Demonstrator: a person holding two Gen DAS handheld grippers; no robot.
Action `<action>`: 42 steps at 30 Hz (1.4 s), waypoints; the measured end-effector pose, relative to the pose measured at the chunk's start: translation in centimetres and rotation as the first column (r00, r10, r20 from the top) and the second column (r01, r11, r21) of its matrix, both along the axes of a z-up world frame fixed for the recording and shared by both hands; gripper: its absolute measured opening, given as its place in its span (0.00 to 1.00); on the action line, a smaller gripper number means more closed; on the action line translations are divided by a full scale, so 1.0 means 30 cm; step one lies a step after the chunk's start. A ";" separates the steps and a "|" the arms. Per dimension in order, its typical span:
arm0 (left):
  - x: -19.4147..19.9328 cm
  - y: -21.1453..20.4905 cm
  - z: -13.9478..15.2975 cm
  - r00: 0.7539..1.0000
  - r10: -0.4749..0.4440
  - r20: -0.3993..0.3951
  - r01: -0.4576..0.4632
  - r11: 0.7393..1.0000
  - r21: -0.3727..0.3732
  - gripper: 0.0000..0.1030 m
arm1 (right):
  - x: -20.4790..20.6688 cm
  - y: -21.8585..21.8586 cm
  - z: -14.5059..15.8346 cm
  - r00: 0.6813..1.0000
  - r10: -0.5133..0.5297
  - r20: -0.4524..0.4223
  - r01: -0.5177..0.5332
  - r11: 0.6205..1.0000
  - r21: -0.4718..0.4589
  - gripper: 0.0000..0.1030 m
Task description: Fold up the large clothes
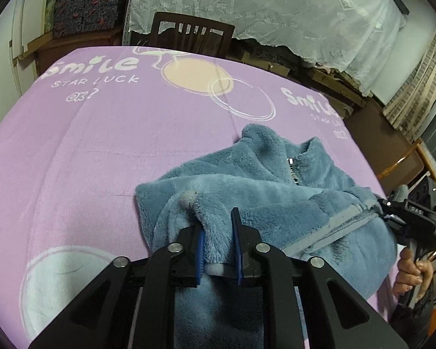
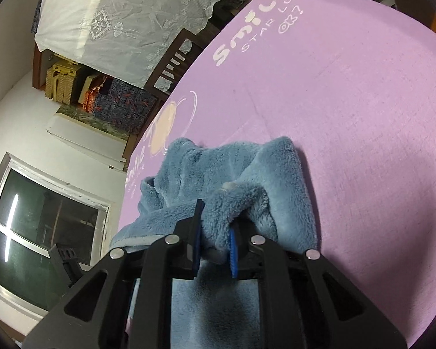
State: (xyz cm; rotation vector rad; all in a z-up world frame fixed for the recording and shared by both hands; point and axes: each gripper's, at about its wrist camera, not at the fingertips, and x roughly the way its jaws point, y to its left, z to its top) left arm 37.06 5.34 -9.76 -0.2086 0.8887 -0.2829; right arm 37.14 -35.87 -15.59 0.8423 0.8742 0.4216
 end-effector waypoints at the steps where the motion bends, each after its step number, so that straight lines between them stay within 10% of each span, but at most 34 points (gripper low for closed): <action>1: -0.006 0.006 0.008 1.000 -0.002 -0.003 0.002 1.000 -0.012 0.19 | -0.001 0.000 0.003 1.000 0.005 0.006 -0.005 1.000 0.002 0.16; 6: -0.072 0.034 0.088 1.000 -0.013 0.024 0.015 0.997 -0.077 0.39 | -0.074 -0.025 0.109 0.994 0.024 0.108 -0.028 0.999 0.042 0.55; 10: -0.182 0.049 0.181 0.991 0.020 0.135 -0.017 1.000 -0.025 0.68 | -0.150 -0.046 0.200 0.981 0.028 0.191 -0.035 0.999 0.032 0.57; 23: 0.003 0.065 0.079 0.998 0.056 0.025 -0.056 0.998 0.025 0.71 | -0.088 -0.038 0.154 0.992 0.029 0.120 0.001 0.970 -0.244 0.57; 27: 0.090 0.039 0.010 0.998 0.058 -0.016 -0.058 0.998 0.029 0.67 | 0.025 -0.015 0.104 0.996 0.034 0.077 -0.013 0.966 -0.259 0.57; 29: 0.117 0.011 -0.018 0.999 0.040 -0.031 -0.038 0.998 0.044 0.46 | 0.069 0.003 0.081 0.997 0.042 0.059 -0.025 0.964 -0.265 0.55; 32: 0.121 -0.009 -0.018 0.999 0.050 -0.015 -0.049 0.996 0.077 0.21 | 0.085 0.052 0.070 0.995 0.080 0.062 -0.057 0.950 -0.307 0.12; 42: 0.077 -0.034 0.194 0.982 0.111 0.155 -0.130 0.984 0.123 0.16 | 0.019 0.092 0.304 0.969 0.019 0.247 0.079 0.920 -0.383 0.10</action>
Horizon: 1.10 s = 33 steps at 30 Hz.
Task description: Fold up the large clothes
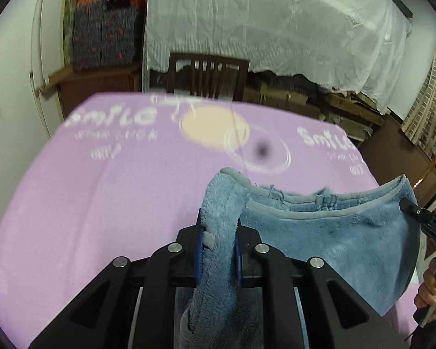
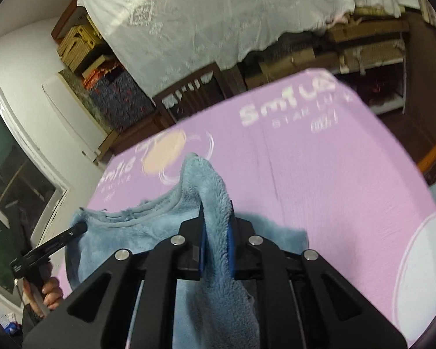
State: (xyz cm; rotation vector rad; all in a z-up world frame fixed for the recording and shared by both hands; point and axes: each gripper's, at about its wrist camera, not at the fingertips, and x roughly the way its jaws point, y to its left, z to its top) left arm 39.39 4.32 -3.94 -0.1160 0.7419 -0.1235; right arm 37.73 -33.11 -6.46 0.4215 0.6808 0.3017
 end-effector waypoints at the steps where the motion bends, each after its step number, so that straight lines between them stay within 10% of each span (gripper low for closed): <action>1: 0.005 -0.011 0.004 1.000 0.002 0.005 -0.002 1.000 0.011 0.16 | 0.015 0.005 0.010 1.000 -0.010 0.002 0.010 1.000 -0.005 0.10; 18: 0.167 -0.035 -0.247 0.994 0.040 -0.102 -0.030 0.995 0.092 0.30 | 0.214 -0.058 -0.314 0.962 -0.134 -0.238 0.155 0.985 0.071 0.19; 25: 0.033 -0.023 -0.083 1.000 0.029 -0.012 -0.029 0.999 0.045 0.31 | 0.111 -0.120 -0.203 0.968 -0.190 -0.162 0.214 0.965 0.152 0.34; 33: -0.178 -0.177 0.027 0.994 -0.095 0.058 0.092 0.994 0.059 0.44 | -0.115 0.148 0.014 1.000 -0.016 0.003 0.016 1.000 0.014 0.33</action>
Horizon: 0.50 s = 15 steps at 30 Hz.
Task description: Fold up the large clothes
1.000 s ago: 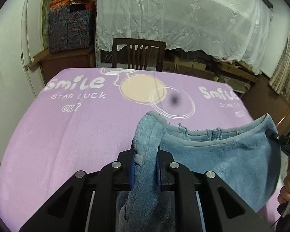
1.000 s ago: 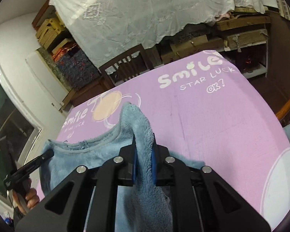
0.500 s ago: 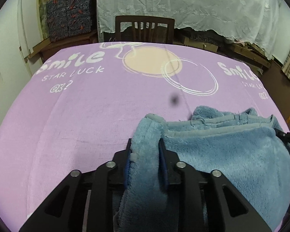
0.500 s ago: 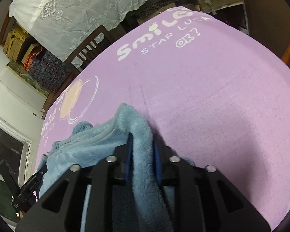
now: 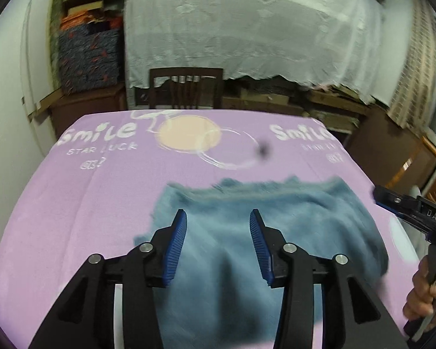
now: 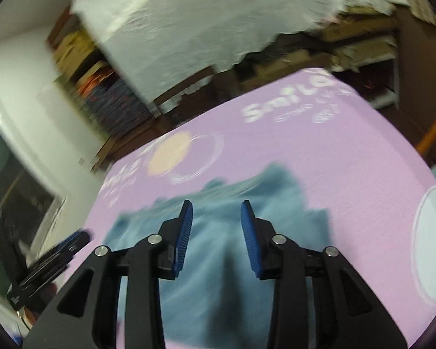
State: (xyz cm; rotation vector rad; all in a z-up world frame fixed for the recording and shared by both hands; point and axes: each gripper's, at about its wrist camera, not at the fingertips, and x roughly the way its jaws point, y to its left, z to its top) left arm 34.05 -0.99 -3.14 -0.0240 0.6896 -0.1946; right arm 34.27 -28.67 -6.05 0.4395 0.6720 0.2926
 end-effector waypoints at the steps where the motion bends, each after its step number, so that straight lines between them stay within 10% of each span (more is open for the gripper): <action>1: -0.016 -0.021 -0.007 1.000 -0.015 -0.005 0.015 1.000 0.005 0.44 | -0.023 0.044 0.006 0.999 0.037 0.001 -0.037 0.999 -0.005 0.33; 15: -0.061 -0.028 -0.256 0.988 -0.060 -0.142 0.064 0.998 0.022 0.51 | -0.103 0.170 -0.222 0.967 0.174 -0.186 -0.158 0.982 0.099 0.27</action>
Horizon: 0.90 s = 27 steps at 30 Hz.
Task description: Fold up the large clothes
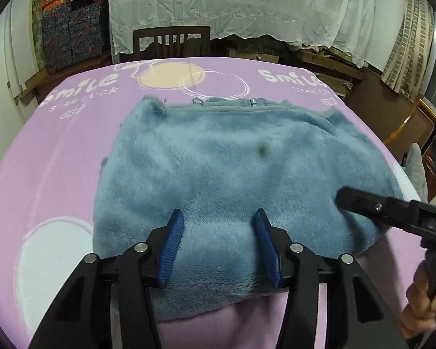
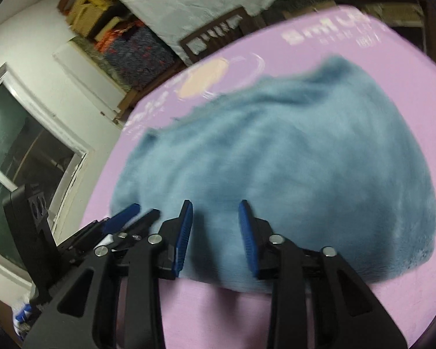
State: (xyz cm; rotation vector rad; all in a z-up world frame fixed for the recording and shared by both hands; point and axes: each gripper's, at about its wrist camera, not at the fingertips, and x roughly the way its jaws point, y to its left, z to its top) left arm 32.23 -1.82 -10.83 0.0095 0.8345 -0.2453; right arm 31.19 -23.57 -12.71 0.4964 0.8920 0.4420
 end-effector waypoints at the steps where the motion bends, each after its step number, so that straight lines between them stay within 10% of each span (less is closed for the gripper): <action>1: -0.001 0.002 -0.001 1.000 0.000 -0.001 0.000 1.000 0.000 0.51 | -0.003 -0.026 -0.023 1.000 -0.002 -0.011 0.002 1.000 0.030 0.16; 3: -0.009 -0.004 -0.009 1.000 0.001 0.008 -0.002 1.000 0.016 0.51 | -0.005 -0.101 -0.061 0.999 -0.021 -0.041 0.024 0.995 0.093 0.00; 13: -0.025 -0.012 0.024 0.999 0.045 0.004 -0.045 0.999 0.004 0.51 | -0.117 -0.368 -0.097 0.971 -0.224 -0.082 0.237 0.947 0.215 0.00; 18: -0.007 -0.083 0.069 1.000 0.008 0.019 -0.008 1.000 0.004 0.52 | -0.204 -0.431 -0.040 0.942 -0.335 -0.030 0.332 0.915 0.230 0.33; 27: 0.071 -0.085 0.018 0.999 0.026 -0.035 -0.028 0.999 -0.041 0.52 | -0.294 -0.397 -0.071 0.920 -0.363 -0.148 0.390 0.889 0.241 0.52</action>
